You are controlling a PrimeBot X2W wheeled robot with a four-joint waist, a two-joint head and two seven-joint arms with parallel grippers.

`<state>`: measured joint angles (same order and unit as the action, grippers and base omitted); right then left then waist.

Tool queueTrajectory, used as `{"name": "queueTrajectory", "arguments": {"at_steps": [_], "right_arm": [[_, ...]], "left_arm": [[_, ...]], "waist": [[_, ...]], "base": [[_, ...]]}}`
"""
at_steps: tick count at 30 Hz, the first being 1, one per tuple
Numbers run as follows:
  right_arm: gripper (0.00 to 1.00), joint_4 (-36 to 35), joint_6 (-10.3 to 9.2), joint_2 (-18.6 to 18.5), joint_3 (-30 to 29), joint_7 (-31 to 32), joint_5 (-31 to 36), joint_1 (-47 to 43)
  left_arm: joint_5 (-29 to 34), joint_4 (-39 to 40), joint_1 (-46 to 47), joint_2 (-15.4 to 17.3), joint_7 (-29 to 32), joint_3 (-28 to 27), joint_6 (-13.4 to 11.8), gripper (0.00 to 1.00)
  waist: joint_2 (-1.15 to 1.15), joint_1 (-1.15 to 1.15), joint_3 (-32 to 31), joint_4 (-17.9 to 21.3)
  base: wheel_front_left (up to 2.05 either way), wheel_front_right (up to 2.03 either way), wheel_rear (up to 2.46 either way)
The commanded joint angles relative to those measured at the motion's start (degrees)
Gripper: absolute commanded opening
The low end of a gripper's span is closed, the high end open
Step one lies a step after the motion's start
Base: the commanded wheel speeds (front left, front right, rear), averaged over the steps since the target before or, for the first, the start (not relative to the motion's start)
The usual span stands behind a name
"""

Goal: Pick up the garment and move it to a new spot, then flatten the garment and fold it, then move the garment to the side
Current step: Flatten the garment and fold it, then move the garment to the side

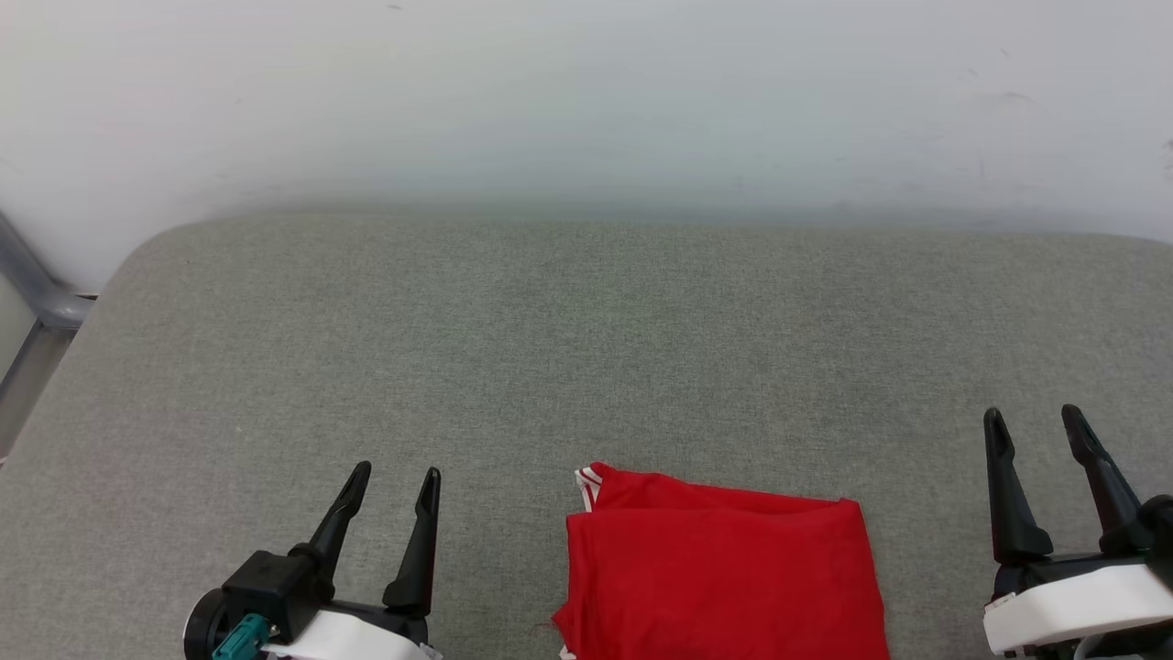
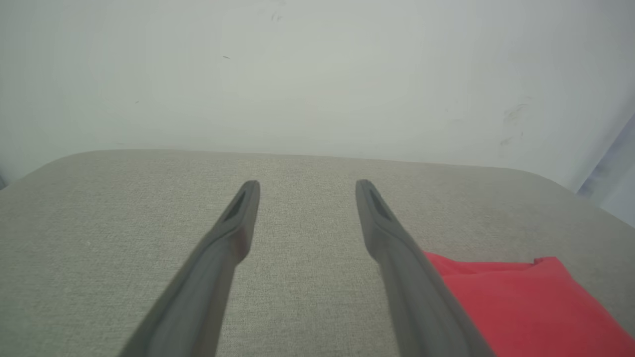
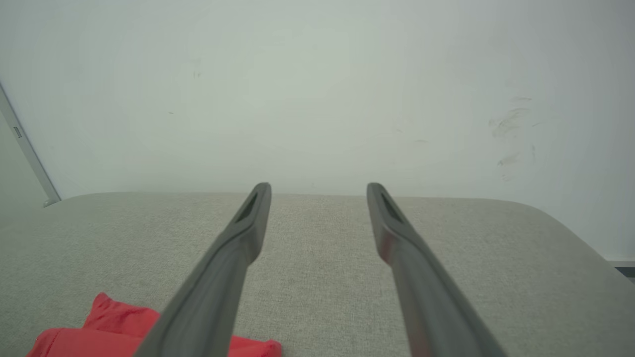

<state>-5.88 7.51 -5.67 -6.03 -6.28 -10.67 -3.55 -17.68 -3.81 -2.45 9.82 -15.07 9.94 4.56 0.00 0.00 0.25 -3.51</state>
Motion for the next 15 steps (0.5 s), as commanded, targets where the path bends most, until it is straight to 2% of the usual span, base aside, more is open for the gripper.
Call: {"name": "queueTrajectory", "arguments": {"at_steps": [1,12,15], "right_arm": [[1.00,0.08,-0.06,0.14,-0.07,-0.28,-0.02,-0.55],[1.00,0.86,-0.06,0.73,-0.93,1.17,0.79,-0.78],[1.00,0.98,-0.06,-0.14,0.44,3.65,0.15,-0.58]], "left_arm": [[0.22,-0.05,-0.15,-0.21,-0.10,-0.31,0.41,1.00],[1.90,-0.81,-0.75,-1.63,-0.11,-1.76,1.69,1.00],[2.13,-0.97,-0.69,-1.92,-0.11,-1.82,1.88,1.00]], "waist": [[0.00,0.00,-0.02,-0.04],[0.00,0.00,-0.21,-0.41],[0.00,0.00,0.02,-0.52]], "base": [[0.00,0.00,0.00],[0.00,0.00,0.00],[0.00,0.00,0.00]]}}
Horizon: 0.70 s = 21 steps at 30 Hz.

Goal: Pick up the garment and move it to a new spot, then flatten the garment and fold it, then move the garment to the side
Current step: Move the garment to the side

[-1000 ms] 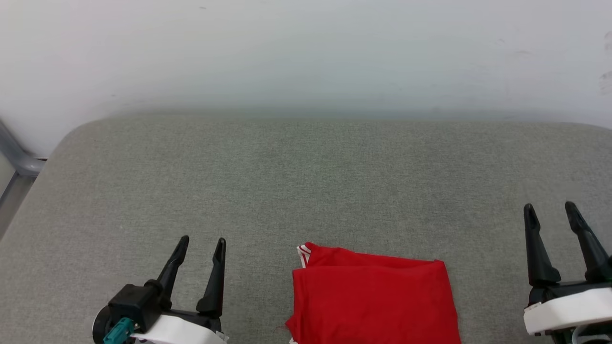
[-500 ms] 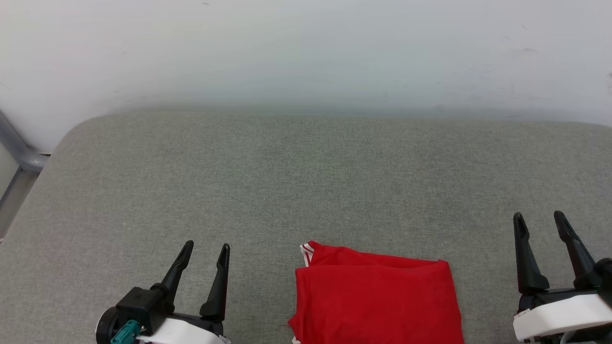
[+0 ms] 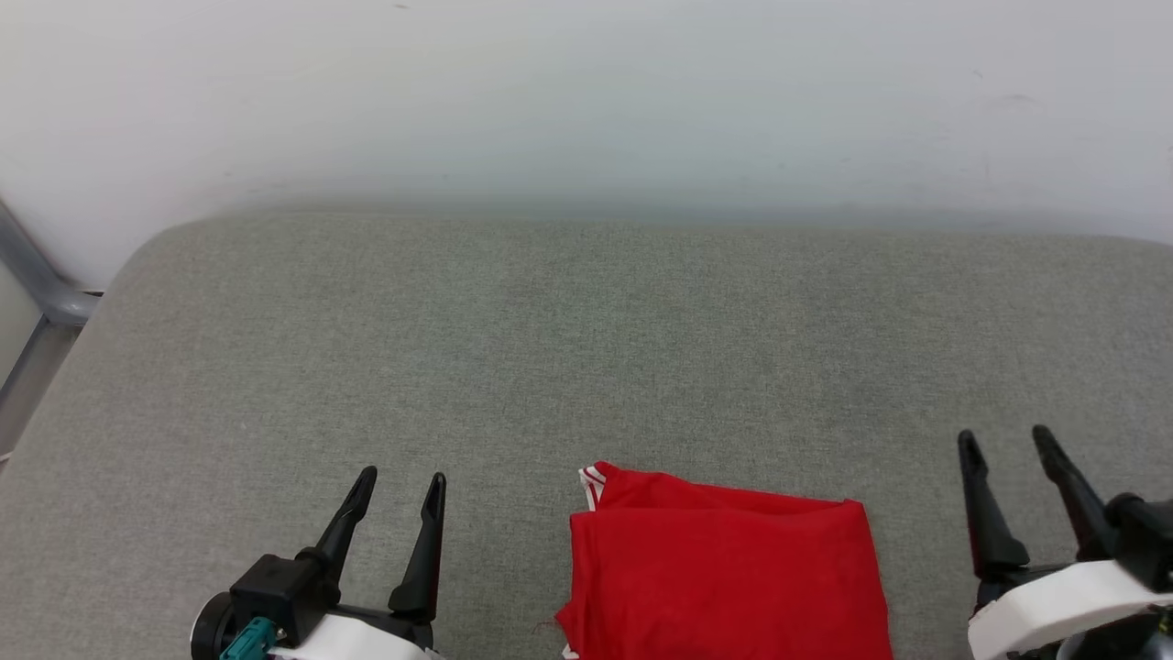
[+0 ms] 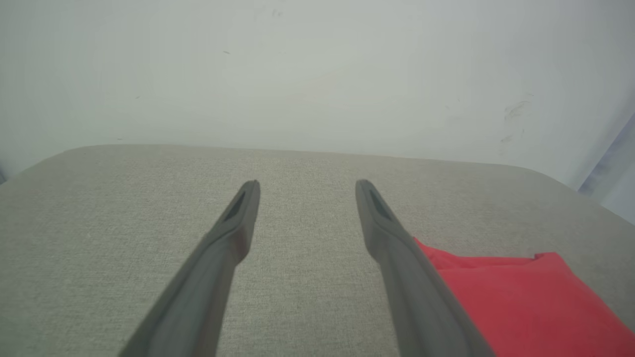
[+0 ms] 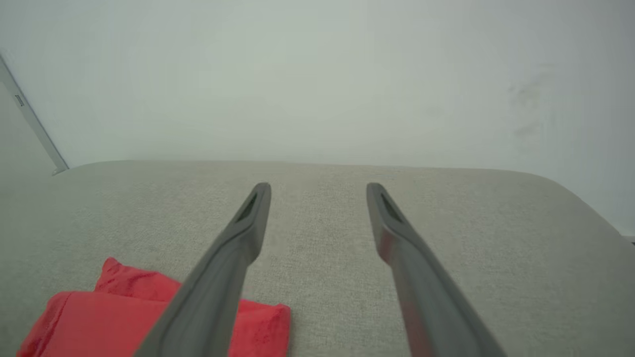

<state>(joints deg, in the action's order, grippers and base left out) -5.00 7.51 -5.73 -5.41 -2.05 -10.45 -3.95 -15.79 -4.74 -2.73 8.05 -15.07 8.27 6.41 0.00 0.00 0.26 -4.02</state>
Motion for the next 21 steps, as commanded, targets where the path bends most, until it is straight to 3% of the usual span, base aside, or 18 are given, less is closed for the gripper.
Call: {"name": "queueTrajectory", "arguments": {"at_steps": [1,5,10,15,21], "right_arm": [[1.00,0.23,-0.06,-0.37,0.53,1.22,-0.54,-0.20],[1.00,-0.62,-0.06,-2.10,3.77,9.96,-2.44,0.38],[1.00,-1.35,-0.07,-3.71,7.17,26.59,-4.47,-0.54],[1.00,-0.71,-0.07,-1.75,4.56,40.45,-4.05,-0.64],[1.00,2.53,-0.06,0.54,1.81,50.59,-4.71,-0.01]], "left_arm": [[0.39,-0.08,-0.32,-0.23,-0.11,-0.14,0.11,1.00],[0.62,-0.13,0.33,-0.51,-0.11,-0.14,0.40,1.00],[1.03,-0.61,1.14,-0.70,-0.11,-0.16,0.61,1.00],[1.08,-0.76,2.20,-0.95,-0.11,-0.14,0.79,1.00],[1.43,-1.21,3.37,-1.28,-0.11,0.46,0.92,1.00]], "waist": [[0.00,0.00,0.13,-0.06],[0.00,0.00,1.03,-0.39],[0.00,0.00,2.38,-1.26],[0.00,0.00,4.01,-2.54],[0.00,0.00,5.59,-4.64]], "base": [[0.00,0.00,0.00],[0.00,0.00,0.00],[0.00,0.00,0.00],[0.00,0.00,0.00],[0.00,0.00,0.00]]}}
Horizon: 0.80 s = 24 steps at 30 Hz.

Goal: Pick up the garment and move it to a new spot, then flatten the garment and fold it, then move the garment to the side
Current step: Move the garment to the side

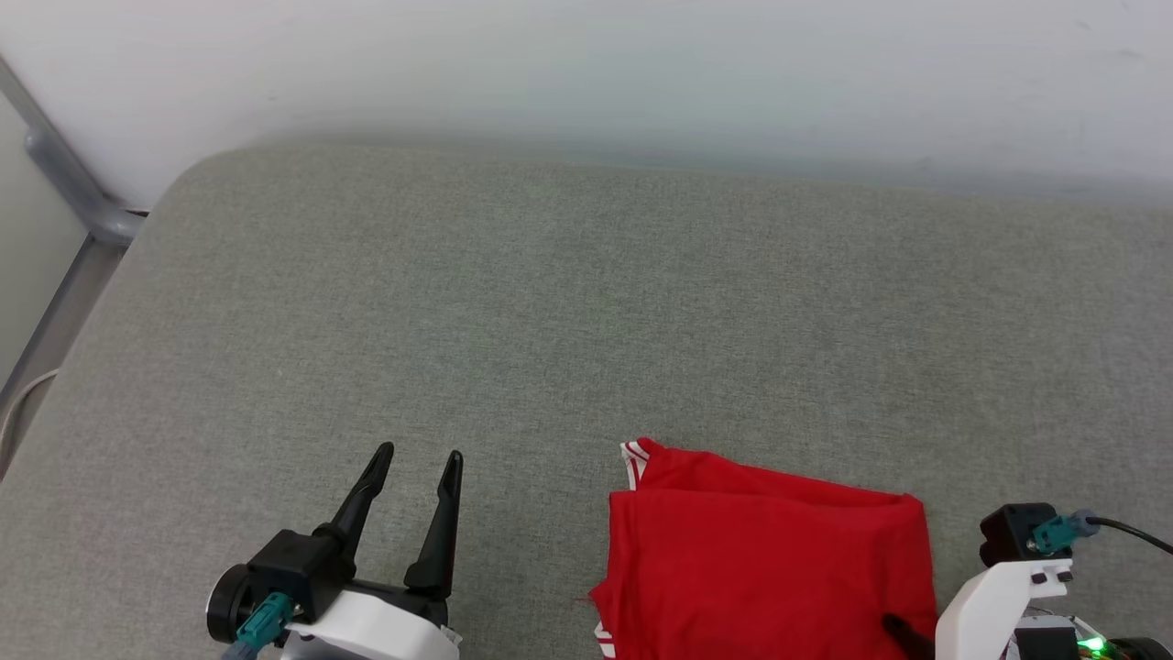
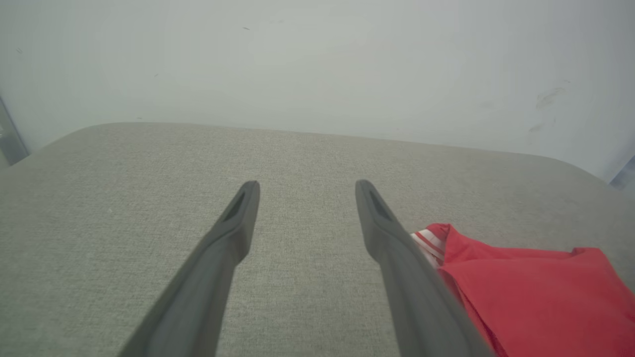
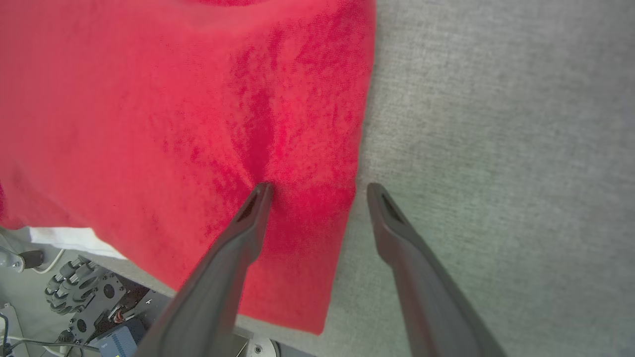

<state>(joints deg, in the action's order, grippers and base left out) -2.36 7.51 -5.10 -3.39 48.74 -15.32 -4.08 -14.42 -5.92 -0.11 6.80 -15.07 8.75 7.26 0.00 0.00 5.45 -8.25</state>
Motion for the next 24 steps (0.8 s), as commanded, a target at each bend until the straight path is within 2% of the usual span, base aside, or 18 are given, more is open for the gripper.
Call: {"name": "queueTrajectory", "arguments": {"at_steps": [1,7,14,16,17,24], "right_arm": [[1.00,0.45,-0.06,0.29,-0.67,0.38,0.12,0.47],[1.00,3.74,-0.06,1.39,-0.26,0.18,0.75,2.15],[1.00,9.61,0.05,1.87,3.31,0.25,1.14,2.06],[0.04,10.45,0.04,1.25,4.38,-0.42,1.54,2.14],[0.00,10.63,0.04,0.87,4.83,-0.83,1.41,2.34],[0.00,7.38,-0.09,-4.52,7.04,-4.13,2.63,4.95]], "left_arm": [[0.13,-0.05,0.86,-0.09,-0.11,0.08,0.09,1.00],[0.26,-0.14,1.81,-0.28,-0.11,0.38,0.18,1.00],[0.41,-0.22,2.60,-0.43,-0.11,0.48,0.21,1.00],[0.43,-0.33,2.62,-0.41,-0.11,0.41,0.22,1.00],[0.49,-0.41,2.57,-0.38,-0.11,0.37,0.23,1.00],[0.12,-0.82,1.34,0.52,-0.11,1.92,0.24,1.00]], "waist": [[0.00,0.00,0.64,-0.71],[0.00,0.00,2.24,-2.33],[0.00,0.00,3.41,-3.11],[0.00,0.00,3.37,-3.06],[0.00,0.00,3.22,-2.95],[0.00,0.00,1.39,-0.42]], "base": [[0.00,0.00,0.00],[0.00,0.00,0.00],[0.00,0.00,0.00],[0.00,0.00,0.00],[0.00,0.00,0.00],[0.00,0.00,0.00]]}}
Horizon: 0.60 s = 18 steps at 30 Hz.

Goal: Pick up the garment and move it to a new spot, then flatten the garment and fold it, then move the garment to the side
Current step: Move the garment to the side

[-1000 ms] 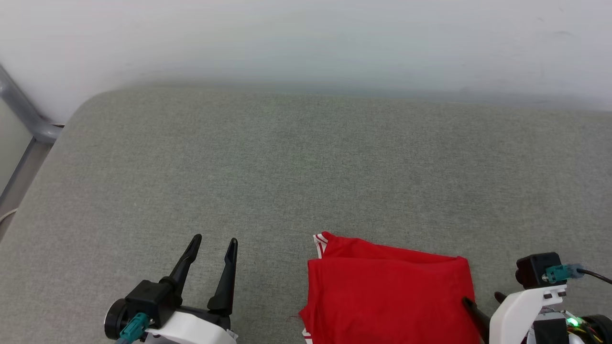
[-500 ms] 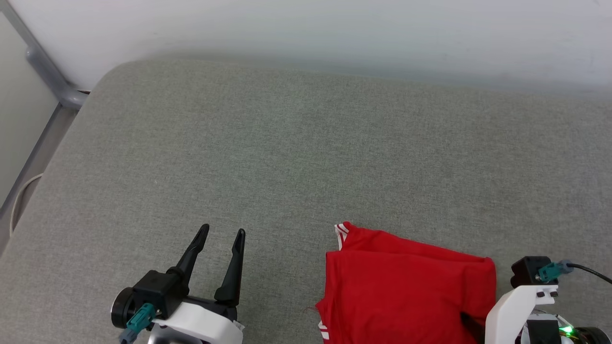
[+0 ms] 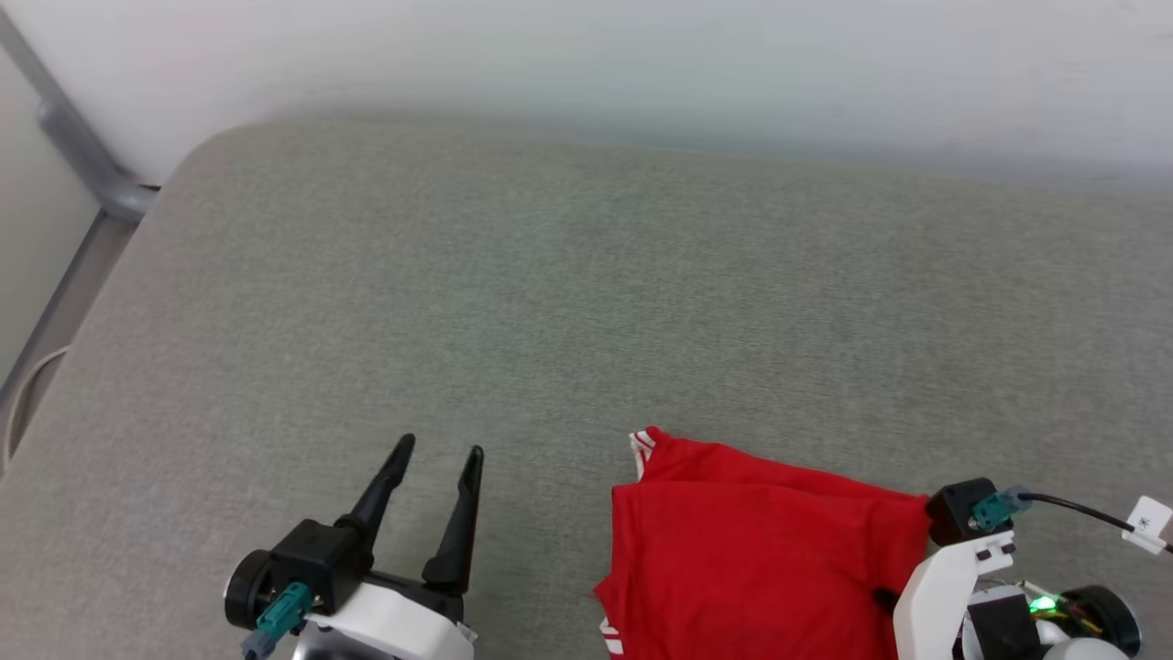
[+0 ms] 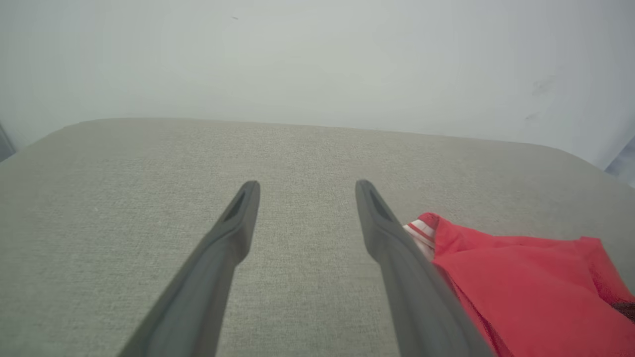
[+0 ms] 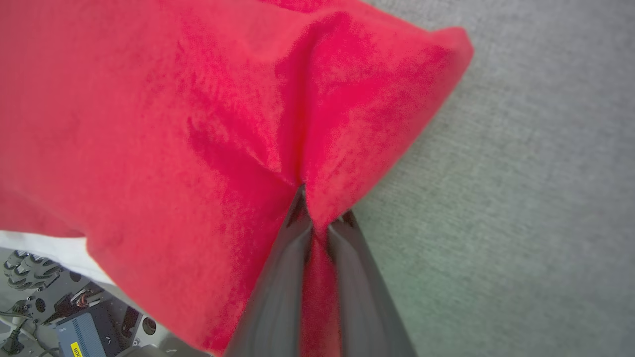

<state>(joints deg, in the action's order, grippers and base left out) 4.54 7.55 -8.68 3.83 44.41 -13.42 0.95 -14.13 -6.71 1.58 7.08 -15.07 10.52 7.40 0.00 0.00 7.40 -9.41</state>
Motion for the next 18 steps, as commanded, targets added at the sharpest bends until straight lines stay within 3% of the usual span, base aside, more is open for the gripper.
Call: {"name": "queueTrajectory", "arguments": {"at_steps": [1,11,18], "right_arm": [[0.00,-0.24,-0.14,-1.93,0.49,0.06,0.86,0.26],[0.00,-7.90,-0.12,-15.64,8.40,2.82,-0.58,4.34],[0.00,-8.96,-0.13,-31.54,14.55,1.27,-2.59,8.71]], "left_arm": [[-0.26,-0.06,-0.41,0.56,-0.11,0.46,0.10,1.00],[-0.71,0.85,-0.83,1.03,-0.11,0.80,0.10,1.00],[-1.12,1.62,0.42,1.24,-0.11,1.58,0.10,1.00]], "waist": [[0.00,0.00,-0.81,1.34],[0.00,0.00,-1.16,8.86],[0.00,0.00,1.41,16.59]], "base": [[0.00,0.00,0.00],[0.00,0.00,0.00],[0.00,0.00,0.00]]}}
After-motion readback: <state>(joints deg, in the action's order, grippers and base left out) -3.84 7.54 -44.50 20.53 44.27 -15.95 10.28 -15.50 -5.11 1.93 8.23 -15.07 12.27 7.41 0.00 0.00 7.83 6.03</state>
